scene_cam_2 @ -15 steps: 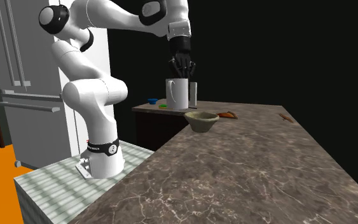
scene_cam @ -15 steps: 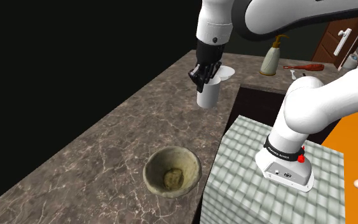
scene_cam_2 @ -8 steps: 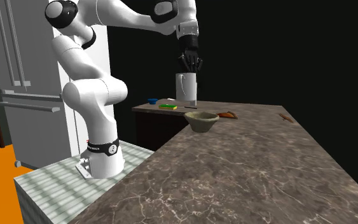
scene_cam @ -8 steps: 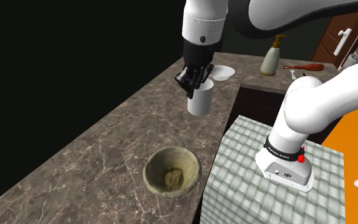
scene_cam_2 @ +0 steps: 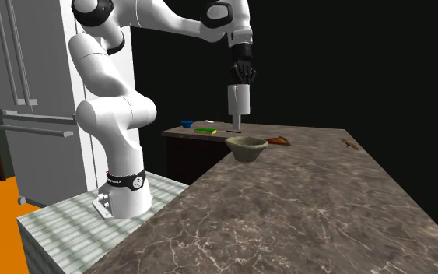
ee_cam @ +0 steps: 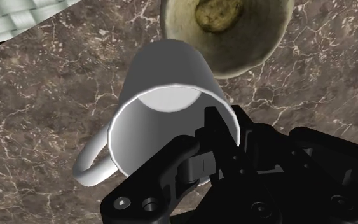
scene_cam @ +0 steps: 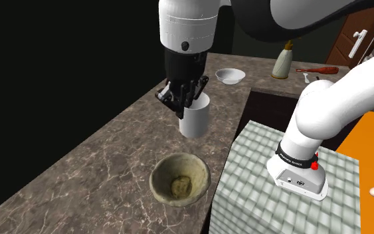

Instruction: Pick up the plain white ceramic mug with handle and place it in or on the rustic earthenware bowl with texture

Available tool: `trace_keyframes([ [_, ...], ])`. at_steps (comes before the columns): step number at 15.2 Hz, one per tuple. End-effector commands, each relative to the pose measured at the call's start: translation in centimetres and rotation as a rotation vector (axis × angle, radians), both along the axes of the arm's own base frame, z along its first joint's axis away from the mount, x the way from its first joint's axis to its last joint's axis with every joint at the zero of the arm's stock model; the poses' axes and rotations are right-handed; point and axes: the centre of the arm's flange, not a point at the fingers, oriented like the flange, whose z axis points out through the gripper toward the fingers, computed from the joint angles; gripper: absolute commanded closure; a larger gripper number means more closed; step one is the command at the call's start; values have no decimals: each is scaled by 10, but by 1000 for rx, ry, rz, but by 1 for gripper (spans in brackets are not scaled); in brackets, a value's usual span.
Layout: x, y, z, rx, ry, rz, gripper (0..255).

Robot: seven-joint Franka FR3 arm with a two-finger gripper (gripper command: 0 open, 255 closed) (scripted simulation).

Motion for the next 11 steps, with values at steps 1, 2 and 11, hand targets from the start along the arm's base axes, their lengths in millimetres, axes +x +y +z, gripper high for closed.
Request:
trace_keyframes([
  [1,-3,26,2,1,0,-1,255],
  [2,-5,39,4,1,0,-1,255],
  [11,-7,51,-36,1,0,-1,255],
])
